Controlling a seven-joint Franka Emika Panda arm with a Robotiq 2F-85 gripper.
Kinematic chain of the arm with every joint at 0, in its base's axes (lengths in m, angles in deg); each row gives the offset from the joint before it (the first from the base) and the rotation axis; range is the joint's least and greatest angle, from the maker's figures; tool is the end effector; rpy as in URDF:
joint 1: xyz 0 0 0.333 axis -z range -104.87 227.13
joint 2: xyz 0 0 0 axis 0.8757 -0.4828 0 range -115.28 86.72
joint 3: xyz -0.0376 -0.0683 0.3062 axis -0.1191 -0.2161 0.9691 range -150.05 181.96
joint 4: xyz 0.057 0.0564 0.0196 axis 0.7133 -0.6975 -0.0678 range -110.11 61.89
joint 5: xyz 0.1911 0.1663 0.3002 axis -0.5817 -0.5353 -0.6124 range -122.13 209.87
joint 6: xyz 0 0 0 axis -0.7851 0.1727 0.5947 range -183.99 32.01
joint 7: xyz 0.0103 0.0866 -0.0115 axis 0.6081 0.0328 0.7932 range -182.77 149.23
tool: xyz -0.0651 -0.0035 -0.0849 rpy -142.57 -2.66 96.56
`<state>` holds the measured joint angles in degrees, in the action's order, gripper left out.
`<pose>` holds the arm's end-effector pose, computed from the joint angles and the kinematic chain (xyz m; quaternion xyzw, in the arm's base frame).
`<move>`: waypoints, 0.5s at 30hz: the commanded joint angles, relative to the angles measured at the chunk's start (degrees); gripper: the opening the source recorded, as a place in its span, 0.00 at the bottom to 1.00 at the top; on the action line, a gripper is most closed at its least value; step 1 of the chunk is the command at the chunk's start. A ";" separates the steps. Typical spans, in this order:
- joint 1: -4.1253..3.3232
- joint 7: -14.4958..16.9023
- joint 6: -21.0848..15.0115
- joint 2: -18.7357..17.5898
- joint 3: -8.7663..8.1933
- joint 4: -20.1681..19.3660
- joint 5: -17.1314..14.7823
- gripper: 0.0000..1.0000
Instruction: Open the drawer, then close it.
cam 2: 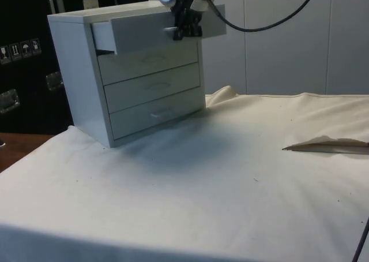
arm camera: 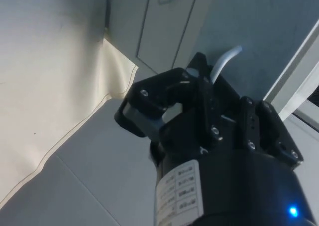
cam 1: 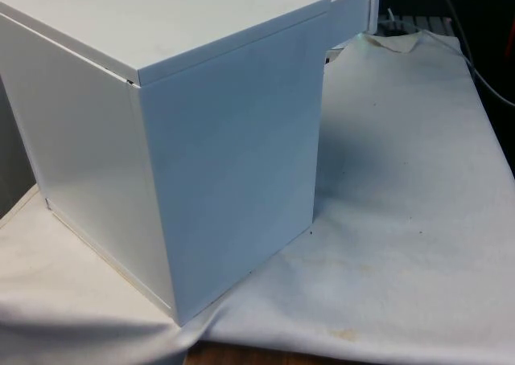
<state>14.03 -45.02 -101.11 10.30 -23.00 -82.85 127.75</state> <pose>0.4257 0.0455 0.3843 0.8598 0.3018 0.2072 0.3559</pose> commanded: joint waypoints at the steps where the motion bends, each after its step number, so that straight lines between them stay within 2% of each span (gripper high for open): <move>1: 0.06 -0.80 0.63 0.97 0.80 -0.63 0.57 0.00; 6: 0.29 -1.43 1.66 3.04 1.66 -2.58 0.97 0.00; 7: 0.00 -1.03 1.20 2.12 1.09 -2.01 0.34 0.00; 8: 0.34 -1.49 1.83 3.50 1.78 -2.98 1.09 0.00; 10: 0.46 -1.43 2.29 4.87 1.95 -4.13 1.38 0.00; 15: 0.34 -1.32 3.21 7.05 2.12 -6.19 1.89 0.00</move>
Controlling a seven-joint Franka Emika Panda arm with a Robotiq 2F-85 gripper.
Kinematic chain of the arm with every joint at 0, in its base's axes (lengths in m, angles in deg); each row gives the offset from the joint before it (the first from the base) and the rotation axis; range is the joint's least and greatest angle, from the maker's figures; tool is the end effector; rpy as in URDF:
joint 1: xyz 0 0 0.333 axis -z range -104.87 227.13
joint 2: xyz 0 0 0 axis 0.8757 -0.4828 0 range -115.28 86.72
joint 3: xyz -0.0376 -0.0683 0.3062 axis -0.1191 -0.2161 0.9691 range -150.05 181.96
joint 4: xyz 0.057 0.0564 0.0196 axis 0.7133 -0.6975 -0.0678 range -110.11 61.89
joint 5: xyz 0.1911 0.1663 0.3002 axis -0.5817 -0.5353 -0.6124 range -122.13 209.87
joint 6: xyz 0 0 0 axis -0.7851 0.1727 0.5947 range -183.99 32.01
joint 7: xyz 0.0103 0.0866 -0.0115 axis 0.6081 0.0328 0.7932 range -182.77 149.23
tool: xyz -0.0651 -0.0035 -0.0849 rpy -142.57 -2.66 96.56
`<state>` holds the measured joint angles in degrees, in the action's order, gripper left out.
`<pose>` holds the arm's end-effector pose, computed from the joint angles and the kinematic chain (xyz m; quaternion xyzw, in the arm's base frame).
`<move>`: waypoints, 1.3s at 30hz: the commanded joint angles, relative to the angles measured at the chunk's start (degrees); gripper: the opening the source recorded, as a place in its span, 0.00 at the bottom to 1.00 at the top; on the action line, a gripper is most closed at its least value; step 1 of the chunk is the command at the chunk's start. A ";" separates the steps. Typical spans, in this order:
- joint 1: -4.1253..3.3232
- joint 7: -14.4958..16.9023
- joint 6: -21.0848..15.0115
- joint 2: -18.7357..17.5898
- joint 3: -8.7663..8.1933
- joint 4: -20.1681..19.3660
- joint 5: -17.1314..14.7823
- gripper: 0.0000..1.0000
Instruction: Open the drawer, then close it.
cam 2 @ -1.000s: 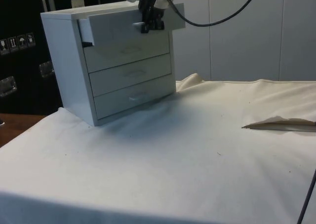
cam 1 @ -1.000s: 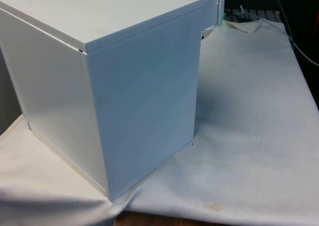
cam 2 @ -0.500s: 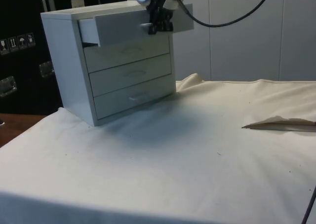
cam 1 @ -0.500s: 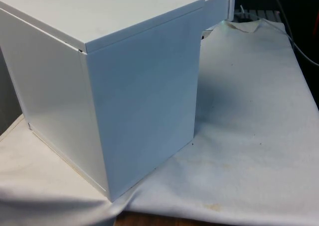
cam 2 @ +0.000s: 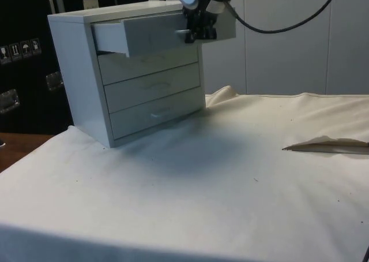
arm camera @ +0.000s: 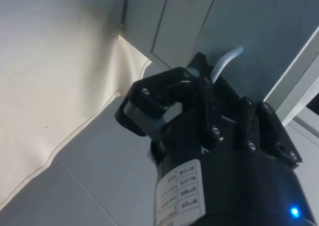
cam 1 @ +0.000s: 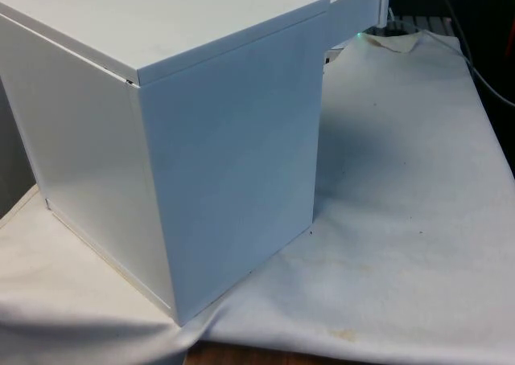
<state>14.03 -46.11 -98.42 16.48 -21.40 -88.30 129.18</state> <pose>0.3936 0.0525 0.3790 0.8584 0.3090 0.2142 0.3491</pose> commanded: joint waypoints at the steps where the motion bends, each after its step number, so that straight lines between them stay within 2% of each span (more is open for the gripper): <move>1: 0.29 -0.17 0.63 1.26 0.57 -1.15 0.57 0.00; 2: 0.00 0.00 0.17 0.52 0.06 -0.52 0.17 0.00; 3: 0.29 -0.17 0.74 1.66 0.57 -1.55 0.74 0.00; 5: 0.17 -0.11 1.15 2.52 0.69 -2.64 1.20 0.00; 9: -0.06 0.06 1.49 2.75 0.97 -3.50 1.66 0.00; 11: -0.06 0.17 1.09 2.41 0.63 -3.15 2.06 0.00; 12: -0.06 0.46 1.66 2.75 1.20 -3.90 1.95 0.00; 17: 0.06 0.97 1.49 2.64 1.15 -4.64 2.92 0.00; 19: -0.06 0.97 1.15 2.18 0.74 -3.90 3.21 0.00; 20: 0.17 1.20 1.26 2.58 0.80 -5.10 3.67 0.00; 26: 0.69 1.55 0.86 3.21 -0.29 -6.36 6.42 0.00; 27: 0.17 1.09 1.15 2.46 -0.11 -5.39 6.30 0.00; 28: 0.74 1.60 0.80 3.27 -0.46 -6.47 6.82 0.00; 33: 1.15 2.18 0.57 3.84 -1.49 -7.33 9.11 0.00; 34: 1.15 2.23 0.57 3.95 -1.66 -7.45 9.45 0.00; 35: 0.40 1.49 1.09 3.15 -1.09 -6.47 8.77 0.00; 36: 1.15 2.23 0.57 4.13 -1.78 -7.56 9.80 0.00; 39: 1.03 2.18 0.69 4.47 -2.01 -7.73 10.54 0.00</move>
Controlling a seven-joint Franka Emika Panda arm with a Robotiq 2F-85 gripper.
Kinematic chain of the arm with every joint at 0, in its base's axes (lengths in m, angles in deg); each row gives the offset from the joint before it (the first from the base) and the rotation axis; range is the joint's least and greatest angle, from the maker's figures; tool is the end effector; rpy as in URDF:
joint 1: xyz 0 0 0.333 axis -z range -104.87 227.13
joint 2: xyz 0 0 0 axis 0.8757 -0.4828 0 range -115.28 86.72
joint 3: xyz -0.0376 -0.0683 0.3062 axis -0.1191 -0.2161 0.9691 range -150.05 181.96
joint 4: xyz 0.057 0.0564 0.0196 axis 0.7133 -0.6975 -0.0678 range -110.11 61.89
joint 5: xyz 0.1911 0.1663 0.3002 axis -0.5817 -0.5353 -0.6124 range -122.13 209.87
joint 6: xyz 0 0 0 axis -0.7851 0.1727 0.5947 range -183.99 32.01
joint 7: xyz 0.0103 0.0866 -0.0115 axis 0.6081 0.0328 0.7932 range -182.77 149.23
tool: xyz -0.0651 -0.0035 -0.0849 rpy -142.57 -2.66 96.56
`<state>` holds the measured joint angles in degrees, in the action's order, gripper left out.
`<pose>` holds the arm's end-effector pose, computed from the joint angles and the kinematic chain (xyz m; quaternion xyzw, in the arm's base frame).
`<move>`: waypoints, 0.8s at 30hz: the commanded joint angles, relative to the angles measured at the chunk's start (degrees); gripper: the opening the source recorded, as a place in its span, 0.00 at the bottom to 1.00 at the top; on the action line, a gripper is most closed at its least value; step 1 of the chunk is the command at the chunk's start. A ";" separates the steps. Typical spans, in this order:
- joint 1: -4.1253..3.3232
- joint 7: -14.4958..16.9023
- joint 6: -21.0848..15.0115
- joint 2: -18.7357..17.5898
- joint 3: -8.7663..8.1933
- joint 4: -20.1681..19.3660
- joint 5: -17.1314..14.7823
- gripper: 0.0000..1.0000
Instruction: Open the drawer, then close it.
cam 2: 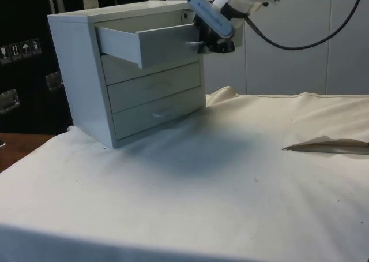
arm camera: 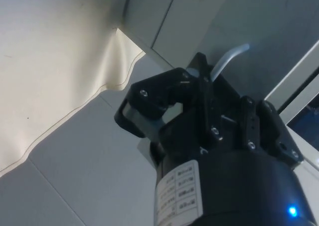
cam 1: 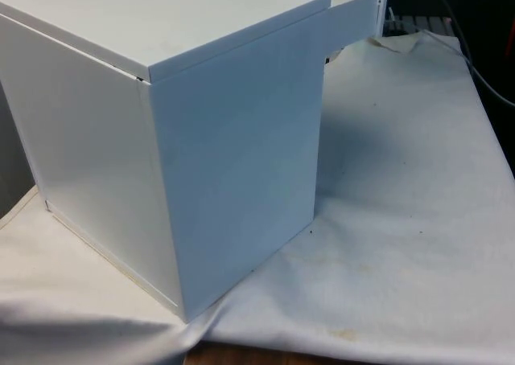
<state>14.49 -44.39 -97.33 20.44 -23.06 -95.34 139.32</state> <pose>0.3603 0.0454 0.3468 0.8181 0.3775 0.2065 0.3816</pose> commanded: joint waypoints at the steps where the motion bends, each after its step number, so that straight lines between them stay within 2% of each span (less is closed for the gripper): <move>1: 0.40 0.34 -0.29 0.69 -0.23 -0.69 0.52 0.00; 6: -0.06 0.00 0.00 0.11 -0.06 -0.11 0.29 0.00; 9: 0.00 0.17 -0.17 0.34 -0.06 -0.23 0.34 0.00; 15: -0.11 0.11 -0.11 0.23 -0.06 -0.17 0.23 0.31; 16: -0.17 -0.17 0.00 0.11 -0.06 -0.23 0.29 0.41; 17: -0.11 0.11 -0.11 0.17 -0.06 -0.11 0.23 0.41; 23: -0.17 0.06 -0.11 0.17 -0.06 -0.11 0.23 0.72; 24: -0.17 0.00 -0.11 0.11 -0.06 -0.11 0.23 0.82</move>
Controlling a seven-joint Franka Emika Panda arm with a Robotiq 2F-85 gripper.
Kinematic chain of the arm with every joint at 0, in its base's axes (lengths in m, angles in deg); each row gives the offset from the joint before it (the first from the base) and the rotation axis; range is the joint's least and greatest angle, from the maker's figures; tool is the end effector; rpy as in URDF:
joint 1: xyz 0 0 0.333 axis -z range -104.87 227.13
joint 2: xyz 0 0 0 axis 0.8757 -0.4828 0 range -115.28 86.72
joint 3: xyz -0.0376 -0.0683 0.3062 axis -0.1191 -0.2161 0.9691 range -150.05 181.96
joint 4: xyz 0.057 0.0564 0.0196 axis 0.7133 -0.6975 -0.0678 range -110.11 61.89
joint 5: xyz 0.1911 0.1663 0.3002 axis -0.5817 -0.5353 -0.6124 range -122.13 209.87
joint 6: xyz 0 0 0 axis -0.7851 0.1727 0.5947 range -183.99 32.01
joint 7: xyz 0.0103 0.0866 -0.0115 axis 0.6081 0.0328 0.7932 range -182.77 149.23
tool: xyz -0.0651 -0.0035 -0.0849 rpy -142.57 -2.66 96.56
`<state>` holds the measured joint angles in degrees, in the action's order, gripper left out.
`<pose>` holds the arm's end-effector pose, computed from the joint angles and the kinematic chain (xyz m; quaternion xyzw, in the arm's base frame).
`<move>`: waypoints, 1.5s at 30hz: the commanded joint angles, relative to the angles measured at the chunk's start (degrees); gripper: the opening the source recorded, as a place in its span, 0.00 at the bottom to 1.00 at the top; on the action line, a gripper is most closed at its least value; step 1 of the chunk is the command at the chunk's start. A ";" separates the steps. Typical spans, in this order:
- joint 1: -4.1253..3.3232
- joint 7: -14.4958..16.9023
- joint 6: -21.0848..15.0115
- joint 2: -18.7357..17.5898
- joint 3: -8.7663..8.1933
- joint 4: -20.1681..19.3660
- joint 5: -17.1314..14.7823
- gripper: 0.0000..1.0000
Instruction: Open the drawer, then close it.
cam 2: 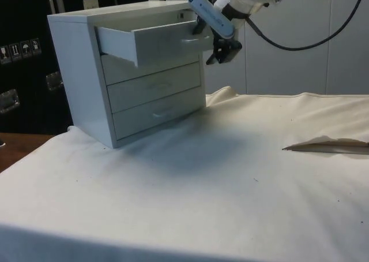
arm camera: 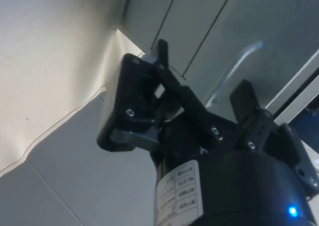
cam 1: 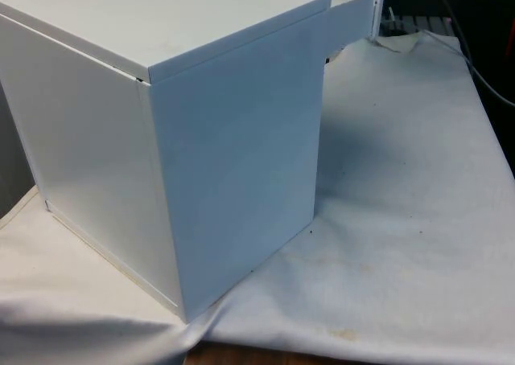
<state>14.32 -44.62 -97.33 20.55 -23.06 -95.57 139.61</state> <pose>0.3590 0.0468 0.3458 0.8169 0.3794 0.2081 0.3814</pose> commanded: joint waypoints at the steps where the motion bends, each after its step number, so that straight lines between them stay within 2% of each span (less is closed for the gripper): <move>1: -0.11 -0.46 -0.06 0.06 0.06 -0.40 0.11 0.87; 2: 0.00 0.00 0.00 0.00 0.00 0.00 0.00 0.93; 3: -0.17 -1.09 -0.06 0.06 0.17 -0.80 0.29 0.93; 5: -0.34 -2.29 -0.17 0.00 0.29 -1.60 0.52 1.00; 9: -0.57 -4.58 -0.52 -0.40 0.40 -2.92 1.15 1.00; 10: -0.52 -4.30 -0.06 -0.40 0.52 -3.04 0.52 1.00; 11: -0.63 -5.33 -0.69 -0.63 0.29 -3.38 1.43 1.00; 18: -0.80 -8.08 -1.60 -2.35 0.40 -4.58 2.29 1.00; 19: -0.63 -7.22 -1.03 -1.95 0.52 -4.47 1.43 1.00; 21: -0.86 -8.37 -1.78 -2.98 0.34 -4.58 2.23 1.00; 29: -0.74 -8.02 -1.55 -4.07 0.52 -4.18 1.66 0.99; 31: -0.74 -7.91 -1.38 -4.07 0.52 -4.13 1.60 0.89; 32: -0.74 -7.79 -1.32 -4.07 0.52 -4.07 1.55 0.78; 35: -0.74 -7.68 -1.20 -4.07 0.57 -4.01 1.49 0.62; 36: -0.74 -7.68 -1.15 -4.07 0.57 -4.01 1.49 0.54; 39: -0.74 -7.62 -1.15 -4.07 0.57 -4.01 1.49 0.44; 40: -0.74 -7.62 -1.09 -4.07 0.57 -4.01 1.43 0.33; 45: -0.74 -7.62 -1.09 -4.07 0.57 -4.01 1.43 0.07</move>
<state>13.58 -52.52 -98.42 16.48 -22.54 -99.58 141.16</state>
